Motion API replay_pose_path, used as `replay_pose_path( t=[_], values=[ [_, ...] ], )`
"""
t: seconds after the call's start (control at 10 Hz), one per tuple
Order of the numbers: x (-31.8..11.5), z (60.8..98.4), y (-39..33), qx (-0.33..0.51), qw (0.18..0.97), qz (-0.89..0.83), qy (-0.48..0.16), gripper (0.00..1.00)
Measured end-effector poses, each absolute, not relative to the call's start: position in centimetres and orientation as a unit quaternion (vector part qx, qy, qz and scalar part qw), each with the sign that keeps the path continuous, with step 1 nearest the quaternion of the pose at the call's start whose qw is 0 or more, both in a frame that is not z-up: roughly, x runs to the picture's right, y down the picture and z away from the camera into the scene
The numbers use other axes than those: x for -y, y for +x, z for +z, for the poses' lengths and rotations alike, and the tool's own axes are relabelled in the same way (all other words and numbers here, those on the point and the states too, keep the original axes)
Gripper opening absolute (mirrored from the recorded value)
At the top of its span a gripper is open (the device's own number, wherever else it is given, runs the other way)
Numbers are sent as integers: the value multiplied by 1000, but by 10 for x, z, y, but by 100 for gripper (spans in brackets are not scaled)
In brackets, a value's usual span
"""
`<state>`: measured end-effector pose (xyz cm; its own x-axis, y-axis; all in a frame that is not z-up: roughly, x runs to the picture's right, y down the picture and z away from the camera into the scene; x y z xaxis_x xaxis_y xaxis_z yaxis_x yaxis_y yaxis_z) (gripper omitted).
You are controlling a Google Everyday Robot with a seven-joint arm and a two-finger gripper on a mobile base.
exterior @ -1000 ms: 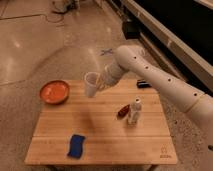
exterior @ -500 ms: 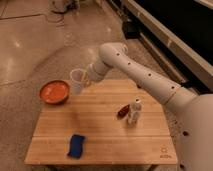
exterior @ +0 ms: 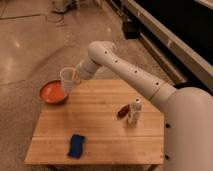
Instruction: Place the ceramic cup in the ceramic bowl
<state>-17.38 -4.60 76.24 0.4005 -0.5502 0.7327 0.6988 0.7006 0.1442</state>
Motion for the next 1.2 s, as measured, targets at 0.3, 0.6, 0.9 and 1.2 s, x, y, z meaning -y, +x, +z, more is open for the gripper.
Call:
replay_pose_path(
  t=[0.3,0.6,0.9,1.2],
  values=[
    [47,775,-205,399,820,-401,-91,0],
    [44,793,-228,389,812,-426,-96,0],
    [38,815,-249,371,807,-449,-100,0],
    [34,840,-264,353,803,-468,-107,5]
  ],
)
